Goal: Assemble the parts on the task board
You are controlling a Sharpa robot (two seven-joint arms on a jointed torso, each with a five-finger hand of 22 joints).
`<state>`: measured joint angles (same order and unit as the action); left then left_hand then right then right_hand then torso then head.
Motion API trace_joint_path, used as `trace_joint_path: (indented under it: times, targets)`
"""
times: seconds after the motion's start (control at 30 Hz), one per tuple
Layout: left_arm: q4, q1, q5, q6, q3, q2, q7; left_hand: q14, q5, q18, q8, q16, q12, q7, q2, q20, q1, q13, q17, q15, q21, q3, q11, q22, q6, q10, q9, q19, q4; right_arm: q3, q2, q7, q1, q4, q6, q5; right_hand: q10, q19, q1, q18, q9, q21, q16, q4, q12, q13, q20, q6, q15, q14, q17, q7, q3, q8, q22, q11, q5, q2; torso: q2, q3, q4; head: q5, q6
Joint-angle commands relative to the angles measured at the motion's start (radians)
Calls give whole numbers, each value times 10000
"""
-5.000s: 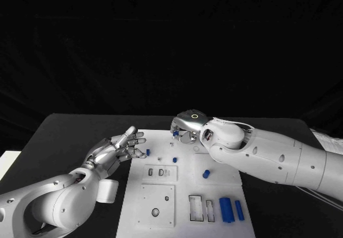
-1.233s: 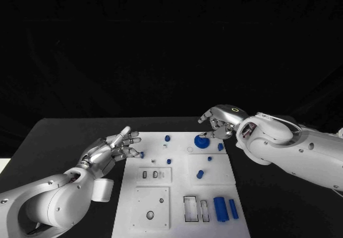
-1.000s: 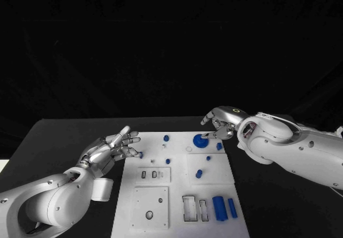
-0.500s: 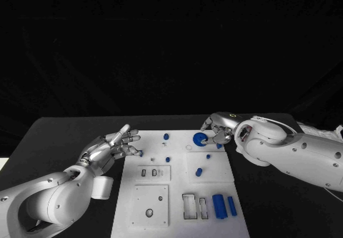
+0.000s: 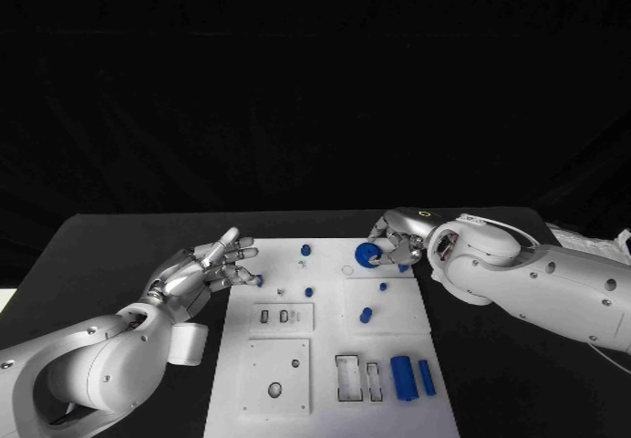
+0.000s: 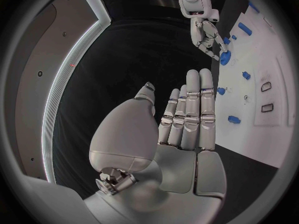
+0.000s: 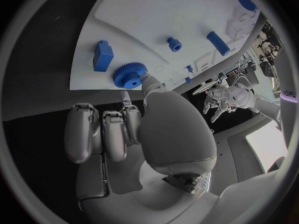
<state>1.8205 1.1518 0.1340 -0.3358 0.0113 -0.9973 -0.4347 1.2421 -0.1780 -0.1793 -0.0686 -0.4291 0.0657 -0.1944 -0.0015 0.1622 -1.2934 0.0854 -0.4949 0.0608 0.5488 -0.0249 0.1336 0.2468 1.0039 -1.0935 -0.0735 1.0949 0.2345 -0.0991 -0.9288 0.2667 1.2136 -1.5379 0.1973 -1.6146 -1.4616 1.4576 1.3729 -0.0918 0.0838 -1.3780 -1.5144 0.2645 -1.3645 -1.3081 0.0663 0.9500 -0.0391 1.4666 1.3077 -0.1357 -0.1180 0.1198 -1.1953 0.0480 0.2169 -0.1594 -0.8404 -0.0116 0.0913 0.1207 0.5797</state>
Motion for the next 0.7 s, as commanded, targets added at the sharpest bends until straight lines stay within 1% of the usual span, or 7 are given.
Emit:
trace_joint_path:
  times: [0.03,0.33,0.5,0.6,0.7]
  targets:
    - [4,9,8,230,6,23,-34,-71,19,-20,27,-11,-21,27,-3,-17,-68,-10,-7,-29,67,-11,-16,9,-70,76,10,-69,-74,-4,49,62,-16,58,-123,-185,-63,27,106,205,12,-46,-51,-19,-93,-855,14,68,86,808,1418,-12,-65,71,-37,-3,20,33,0,2,1,-6,15]
    - [-3,9,8,242,6,27,-20,-71,19,-20,27,-11,-21,27,-3,-17,-68,-10,-7,-29,67,-11,-16,9,-70,76,10,-69,-74,-4,157,45,-101,182,-244,-229,-157,45,200,219,25,-103,-86,-154,-289,-1055,11,159,81,821,1498,0,-164,133,-130,-14,50,111,7,-4,6,-10,84]
    - [-5,9,8,243,6,23,-18,-71,19,-20,27,-11,-21,27,-3,-17,-68,-10,-7,-29,67,-11,-16,9,-70,76,10,-69,-74,-4,170,29,-123,196,-267,-233,-202,54,220,227,41,-134,-103,-229,-379,-1148,8,261,73,828,1538,16,-199,188,-180,-26,18,138,7,-10,-1,-13,89]
    - [-5,9,8,248,6,21,-14,-71,19,-20,27,-11,-21,27,-3,-17,-68,-10,-7,-29,67,-11,-16,9,-70,76,10,-69,-74,-4,176,8,-133,197,-256,-258,-245,63,270,234,62,-164,-116,-326,-461,-1233,-1,399,59,833,1570,39,-263,256,-228,-45,2,198,8,-12,2,-3,98]
    - [-4,9,8,253,6,18,-8,-71,19,-20,27,-11,-21,27,-3,-17,-68,-10,-7,-29,67,-11,-16,9,-70,76,10,-69,-74,-4,187,-23,-144,201,-200,-324,-286,78,362,246,92,-205,-133,-454,-535,-1312,-20,591,33,839,1609,76,-382,345,-299,-79,-136,323,9,-11,8,-2,100]
